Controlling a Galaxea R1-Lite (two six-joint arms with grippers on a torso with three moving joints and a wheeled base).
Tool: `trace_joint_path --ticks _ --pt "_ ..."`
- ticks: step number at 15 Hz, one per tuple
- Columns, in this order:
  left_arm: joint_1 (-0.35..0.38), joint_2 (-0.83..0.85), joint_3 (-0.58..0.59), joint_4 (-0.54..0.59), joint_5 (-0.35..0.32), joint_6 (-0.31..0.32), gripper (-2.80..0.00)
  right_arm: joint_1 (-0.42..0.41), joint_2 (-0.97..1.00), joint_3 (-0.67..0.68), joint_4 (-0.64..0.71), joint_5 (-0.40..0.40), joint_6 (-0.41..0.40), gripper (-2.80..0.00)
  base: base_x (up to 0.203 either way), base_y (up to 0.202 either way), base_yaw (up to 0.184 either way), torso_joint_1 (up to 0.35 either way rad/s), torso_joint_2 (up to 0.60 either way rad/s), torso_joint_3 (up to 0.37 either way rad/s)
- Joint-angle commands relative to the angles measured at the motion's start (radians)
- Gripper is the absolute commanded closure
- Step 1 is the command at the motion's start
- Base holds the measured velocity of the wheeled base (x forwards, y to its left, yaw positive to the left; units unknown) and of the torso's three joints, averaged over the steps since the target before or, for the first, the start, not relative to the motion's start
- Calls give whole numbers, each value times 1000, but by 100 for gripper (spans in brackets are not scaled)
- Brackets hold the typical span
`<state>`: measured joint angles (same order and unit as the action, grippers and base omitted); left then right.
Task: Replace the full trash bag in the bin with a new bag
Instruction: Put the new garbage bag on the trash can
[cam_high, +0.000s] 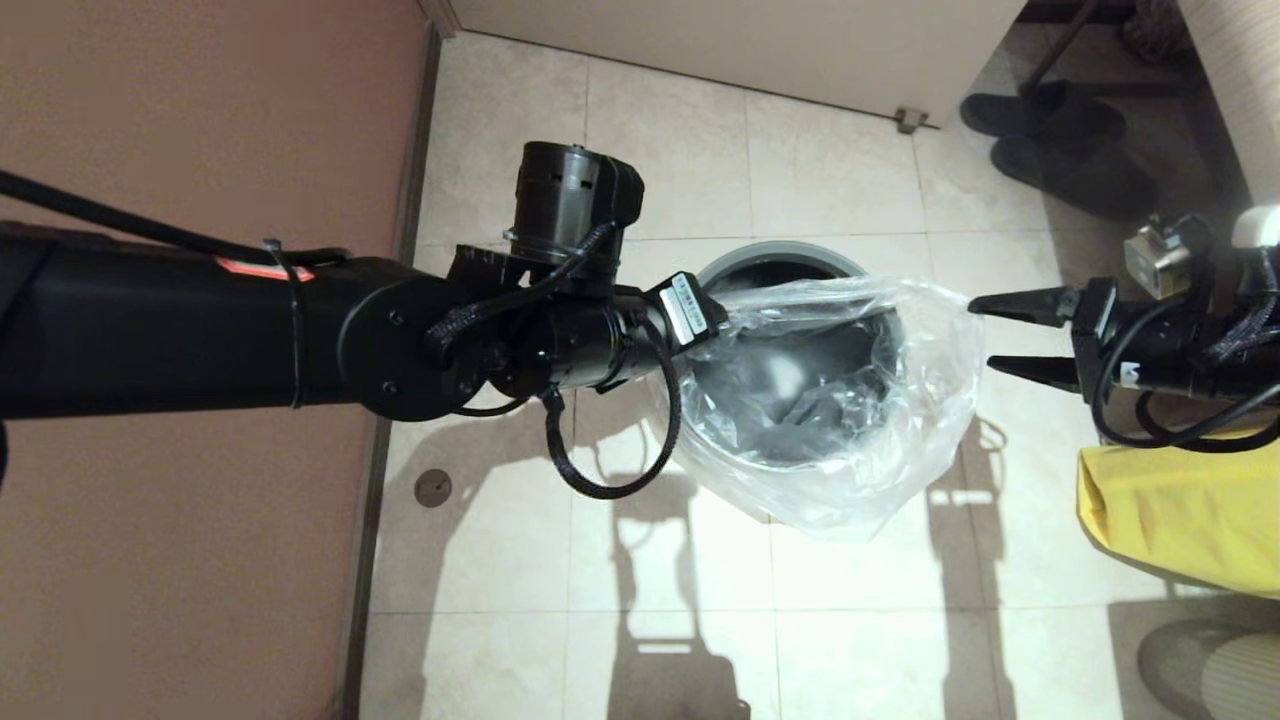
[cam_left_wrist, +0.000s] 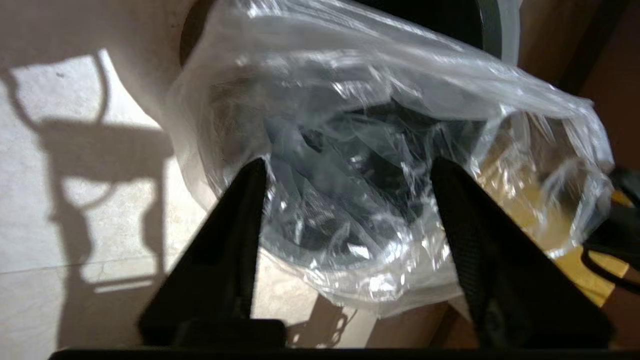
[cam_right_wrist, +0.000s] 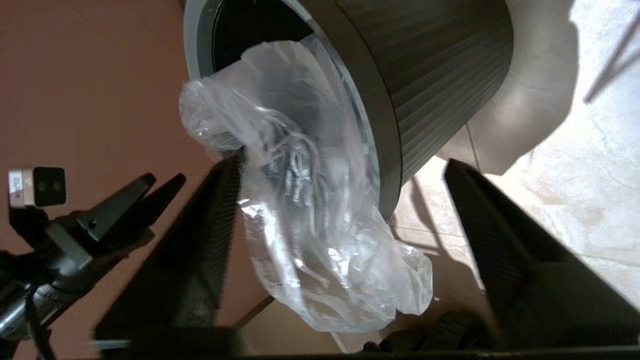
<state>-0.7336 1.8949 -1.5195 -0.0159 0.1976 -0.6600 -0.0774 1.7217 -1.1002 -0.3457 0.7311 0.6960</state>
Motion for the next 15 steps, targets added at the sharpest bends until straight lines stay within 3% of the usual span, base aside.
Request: trace_joint_path --ticks 1,7,15 --pt "-7 -21 -9 27 2 -4 0 1 6 -2 0 4 4 0 0 0 0 0 0 0" --pt "-48 -9 -16 56 -11 -4 0 7 -4 -9 -7 11 2 0 0 0 0 0 0 0" --pt "-30 254 -300 90 -68 60 0 22 -18 -6 0 2 -4 0 0 0 0 0 0 0"
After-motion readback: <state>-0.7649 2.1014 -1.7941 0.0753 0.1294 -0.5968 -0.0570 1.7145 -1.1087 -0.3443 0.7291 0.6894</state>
